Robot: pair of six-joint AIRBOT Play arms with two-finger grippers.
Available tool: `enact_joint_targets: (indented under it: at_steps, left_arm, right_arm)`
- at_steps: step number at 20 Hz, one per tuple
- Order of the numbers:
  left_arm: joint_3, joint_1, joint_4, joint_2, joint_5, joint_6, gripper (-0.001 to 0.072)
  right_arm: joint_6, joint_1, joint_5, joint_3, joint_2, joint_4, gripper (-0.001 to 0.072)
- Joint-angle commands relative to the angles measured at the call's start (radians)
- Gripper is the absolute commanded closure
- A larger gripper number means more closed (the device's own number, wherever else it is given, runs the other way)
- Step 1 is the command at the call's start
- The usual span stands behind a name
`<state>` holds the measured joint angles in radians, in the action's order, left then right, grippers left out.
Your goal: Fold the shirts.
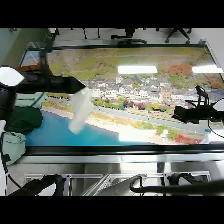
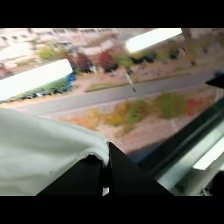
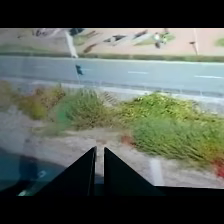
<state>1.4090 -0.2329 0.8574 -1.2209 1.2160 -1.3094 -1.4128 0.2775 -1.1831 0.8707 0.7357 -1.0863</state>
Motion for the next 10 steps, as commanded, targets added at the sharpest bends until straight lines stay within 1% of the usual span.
enact_joint_targets:
  at_steps: [1,3,5,6,7,8,10]
  left_arm:
    - [-0.001,-0.266,0.109,-0.032,-0.027,-0.087,0.0692]
    - [-0.001,-0.365,0.146,-0.116,-0.082,-0.106,0.0692]
    - [-0.001,-0.423,0.143,-0.201,-0.153,-0.113,0.0692]
    - [-0.001,-0.437,0.135,-0.237,-0.185,-0.126,0.0692]
    - [-0.001,-0.442,0.134,-0.264,-0.208,-0.144,0.0692]
    - [-0.001,-0.441,0.134,-0.286,-0.224,-0.158,0.0692]
    - [-0.001,-0.427,0.135,-0.306,-0.228,-0.158,0.0692]
  right_arm:
    - [0.034,-0.001,-0.061,-0.006,-0.058,0.036,0.0621]
    - [0.033,-0.001,-0.068,-0.006,-0.076,0.036,0.062]
    - [0.033,-0.001,-0.094,-0.006,-0.08,0.04,0.0612]
    - [0.033,-0.001,-0.118,-0.006,-0.079,0.045,0.0487]
    - [0.033,-0.006,-0.148,-0.007,-0.079,0.06,0.0228]
    - [0.034,-0.019,-0.168,-0.013,-0.079,0.071,0.0116]
    - [0.053,-0.081,-0.17,-0.063,-0.081,0.077,0.0111]
